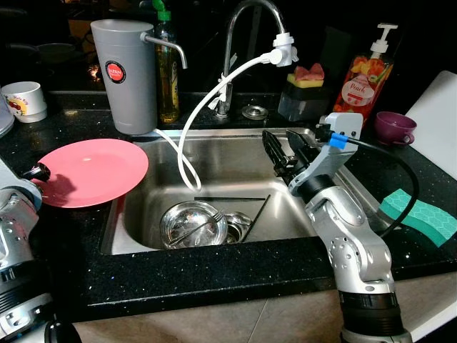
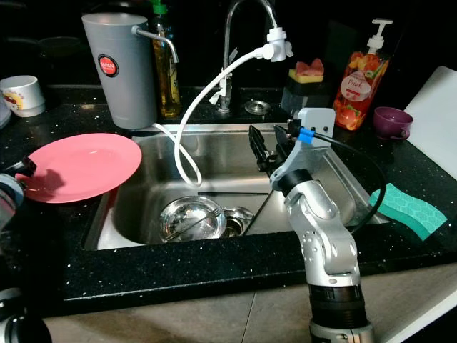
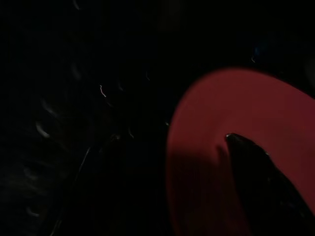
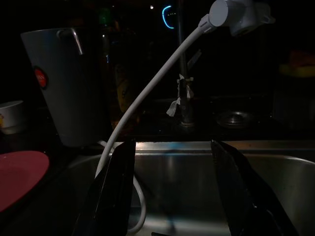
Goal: Kitchen organization
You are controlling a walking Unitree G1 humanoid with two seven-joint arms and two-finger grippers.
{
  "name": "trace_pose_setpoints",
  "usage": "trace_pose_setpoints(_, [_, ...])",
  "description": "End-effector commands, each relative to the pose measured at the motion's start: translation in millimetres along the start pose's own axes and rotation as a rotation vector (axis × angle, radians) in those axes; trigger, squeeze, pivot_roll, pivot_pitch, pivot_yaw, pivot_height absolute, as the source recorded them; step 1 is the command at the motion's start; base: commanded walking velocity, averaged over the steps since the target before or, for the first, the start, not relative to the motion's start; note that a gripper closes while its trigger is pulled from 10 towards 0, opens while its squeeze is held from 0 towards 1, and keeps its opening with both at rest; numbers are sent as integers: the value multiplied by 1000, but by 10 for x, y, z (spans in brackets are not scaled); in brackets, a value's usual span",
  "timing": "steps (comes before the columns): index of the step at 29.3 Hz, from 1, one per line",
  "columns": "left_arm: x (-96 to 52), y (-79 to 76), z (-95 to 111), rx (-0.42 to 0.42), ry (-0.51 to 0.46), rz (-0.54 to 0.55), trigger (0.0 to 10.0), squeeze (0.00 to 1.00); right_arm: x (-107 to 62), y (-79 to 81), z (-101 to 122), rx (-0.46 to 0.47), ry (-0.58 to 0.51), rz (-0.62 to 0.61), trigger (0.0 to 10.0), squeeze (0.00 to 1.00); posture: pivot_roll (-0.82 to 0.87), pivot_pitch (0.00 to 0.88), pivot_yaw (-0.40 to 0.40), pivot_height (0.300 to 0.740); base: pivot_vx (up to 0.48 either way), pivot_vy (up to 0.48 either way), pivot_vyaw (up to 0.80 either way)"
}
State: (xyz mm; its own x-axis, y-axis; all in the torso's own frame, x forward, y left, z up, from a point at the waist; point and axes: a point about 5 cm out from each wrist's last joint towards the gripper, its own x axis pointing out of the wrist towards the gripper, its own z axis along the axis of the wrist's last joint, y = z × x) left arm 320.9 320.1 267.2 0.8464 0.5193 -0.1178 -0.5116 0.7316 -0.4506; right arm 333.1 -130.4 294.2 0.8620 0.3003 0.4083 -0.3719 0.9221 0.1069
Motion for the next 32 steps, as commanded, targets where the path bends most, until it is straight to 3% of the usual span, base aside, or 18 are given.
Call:
trace_pose_setpoints(1, [20,-46,-160,-91,111,-52,10000,0,8,-9,11,2,-10,3,10000,0,83,127,-49,740,0,0,0])
trace_pose_setpoints(6, [25,-56,-238,-166,164,-52,10000,0,11,-9,16,2,-12,4,10000,0,82,127,-50,740,0,0,0])
trace_pose_setpoints(7, [29,-50,-267,-182,185,-48,7216,0,11,-10,16,2,-12,4,10000,0,82,127,-50,740,0,0,0])
trace_pose_setpoints(8, [29,-50,-267,-182,185,-48,7216,0,11,-10,16,2,-12,4,10000,0,82,127,-50,740,0,0,0])
trace_pose_setpoints(9, [29,-51,-277,-193,194,-48,4784,0,12,-9,17,2,-12,4,10000,0,82,127,-50,740,0,0,0])
trace_pose_setpoints(10, [31,-52,-281,-198,198,-48,3098,0,12,-8,17,3,-12,4,10000,0,82,127,-50,740,0,0,0])
trace_pose_setpoints(11, [32,-56,-283,-207,202,-50,0,0,13,-7,18,3,-13,5,10000,0,82,127,-50,740,0,0,0])
trace_pose_setpoints(31, [24,-84,-254,-261,206,-53,0,0,18,-6,22,5,-13,5,10000,0,80,130,-54,740,0,0,0])
trace_pose_setpoints(32, [21,-92,-228,-266,189,-59,3961,0,18,-5,24,5,-14,5,10000,0,81,132,-53,740,0,0,0])
